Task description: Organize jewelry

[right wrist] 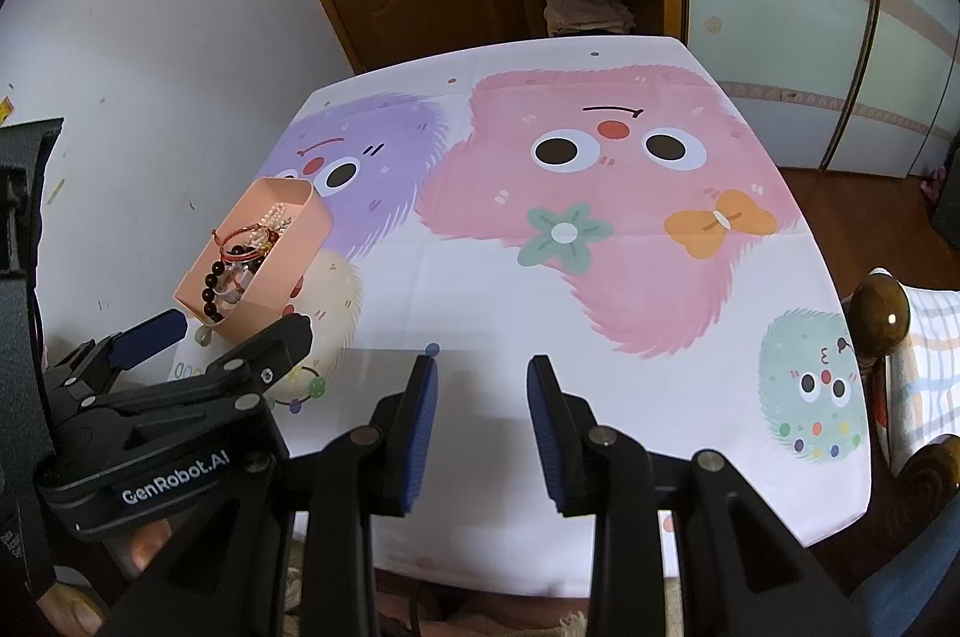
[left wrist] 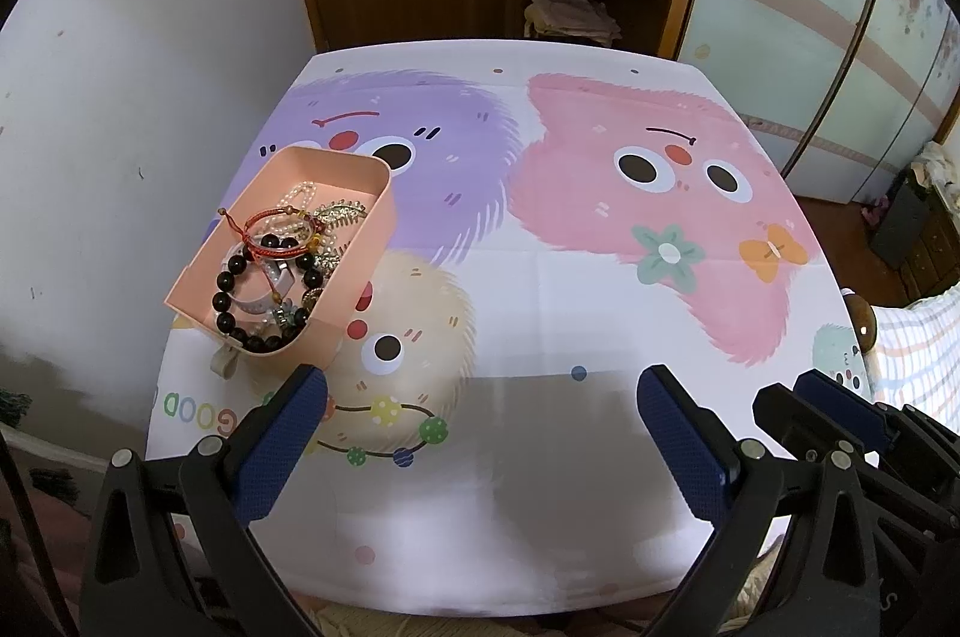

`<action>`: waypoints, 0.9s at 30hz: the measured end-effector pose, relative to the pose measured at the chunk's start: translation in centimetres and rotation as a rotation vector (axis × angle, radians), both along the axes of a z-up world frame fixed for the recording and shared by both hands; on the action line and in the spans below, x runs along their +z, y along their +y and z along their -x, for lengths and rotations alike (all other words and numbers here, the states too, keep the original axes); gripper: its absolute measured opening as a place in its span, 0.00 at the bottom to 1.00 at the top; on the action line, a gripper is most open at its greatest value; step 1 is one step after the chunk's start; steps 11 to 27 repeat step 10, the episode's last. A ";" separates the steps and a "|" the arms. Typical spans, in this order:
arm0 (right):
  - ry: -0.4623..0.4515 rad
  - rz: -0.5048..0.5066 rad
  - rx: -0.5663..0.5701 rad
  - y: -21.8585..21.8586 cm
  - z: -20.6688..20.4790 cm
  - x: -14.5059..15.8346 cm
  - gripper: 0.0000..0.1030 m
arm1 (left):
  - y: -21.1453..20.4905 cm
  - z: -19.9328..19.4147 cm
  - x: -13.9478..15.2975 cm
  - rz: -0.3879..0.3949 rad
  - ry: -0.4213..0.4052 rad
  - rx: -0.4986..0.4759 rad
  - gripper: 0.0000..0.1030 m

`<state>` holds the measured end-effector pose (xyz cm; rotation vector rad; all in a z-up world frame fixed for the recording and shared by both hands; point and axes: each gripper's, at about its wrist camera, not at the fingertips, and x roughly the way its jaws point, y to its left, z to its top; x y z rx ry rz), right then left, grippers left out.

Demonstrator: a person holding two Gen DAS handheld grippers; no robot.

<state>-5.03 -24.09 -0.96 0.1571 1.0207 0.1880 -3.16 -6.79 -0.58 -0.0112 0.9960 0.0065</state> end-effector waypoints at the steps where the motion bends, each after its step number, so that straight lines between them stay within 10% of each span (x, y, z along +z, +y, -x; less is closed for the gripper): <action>1: 0.001 0.000 0.000 0.0 0.0 -0.1 0.30 | -0.1 -0.1 0.0 0.000 0.000 0.000 0.99; 27: 0.015 -0.010 0.000 0.0 -0.1 -0.6 0.30 | 0.0 -0.5 -0.4 -0.004 0.018 0.003 0.99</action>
